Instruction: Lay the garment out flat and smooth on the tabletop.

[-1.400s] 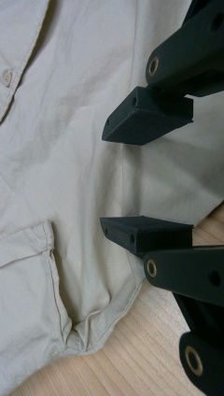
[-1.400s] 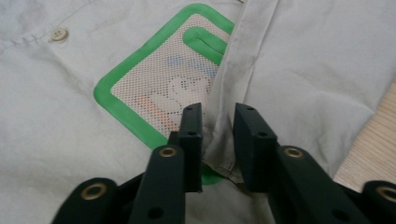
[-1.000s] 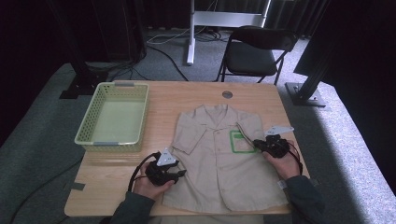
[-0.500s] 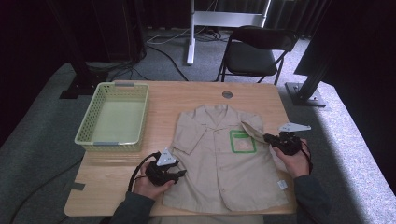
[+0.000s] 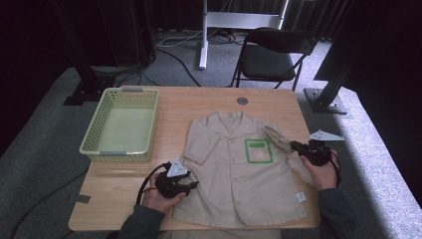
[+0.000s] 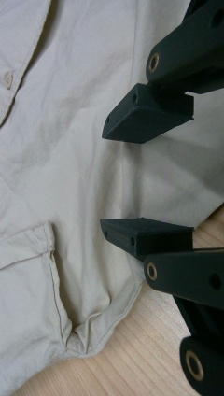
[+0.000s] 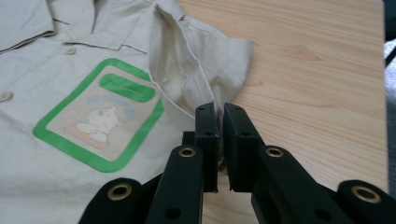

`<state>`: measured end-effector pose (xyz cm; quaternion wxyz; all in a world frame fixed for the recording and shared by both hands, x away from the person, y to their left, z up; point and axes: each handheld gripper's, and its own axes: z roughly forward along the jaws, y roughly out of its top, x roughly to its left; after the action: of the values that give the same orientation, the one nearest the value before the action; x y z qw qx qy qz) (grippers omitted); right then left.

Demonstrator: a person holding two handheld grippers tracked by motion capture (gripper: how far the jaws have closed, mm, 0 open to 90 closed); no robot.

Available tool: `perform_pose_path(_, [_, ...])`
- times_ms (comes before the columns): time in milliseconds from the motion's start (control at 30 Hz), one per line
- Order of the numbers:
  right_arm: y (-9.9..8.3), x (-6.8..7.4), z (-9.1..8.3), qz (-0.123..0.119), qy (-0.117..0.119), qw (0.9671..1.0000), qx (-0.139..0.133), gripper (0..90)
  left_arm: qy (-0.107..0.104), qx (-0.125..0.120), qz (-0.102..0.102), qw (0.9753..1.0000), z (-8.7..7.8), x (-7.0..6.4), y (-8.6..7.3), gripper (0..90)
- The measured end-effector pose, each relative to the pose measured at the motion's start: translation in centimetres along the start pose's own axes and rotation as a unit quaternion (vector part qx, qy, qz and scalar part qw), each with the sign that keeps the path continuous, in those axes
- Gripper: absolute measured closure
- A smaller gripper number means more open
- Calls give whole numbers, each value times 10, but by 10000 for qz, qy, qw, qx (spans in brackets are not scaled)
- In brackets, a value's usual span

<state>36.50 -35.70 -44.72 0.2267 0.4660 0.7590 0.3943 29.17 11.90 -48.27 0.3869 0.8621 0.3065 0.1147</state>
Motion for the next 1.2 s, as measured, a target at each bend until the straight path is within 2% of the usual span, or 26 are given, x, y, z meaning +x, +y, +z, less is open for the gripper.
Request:
perform_pose_path(400, [-16, -14, -3, 292, -130, 9995, 8, 838, -5, -13, -9, 10000, 0, 0, 0, 502])
perform_pose_path(1200, [-27, -21, -9, 394, -226, 9990, 24, 850, -12, -20, -13, 10000, 0, 0, 0, 496])
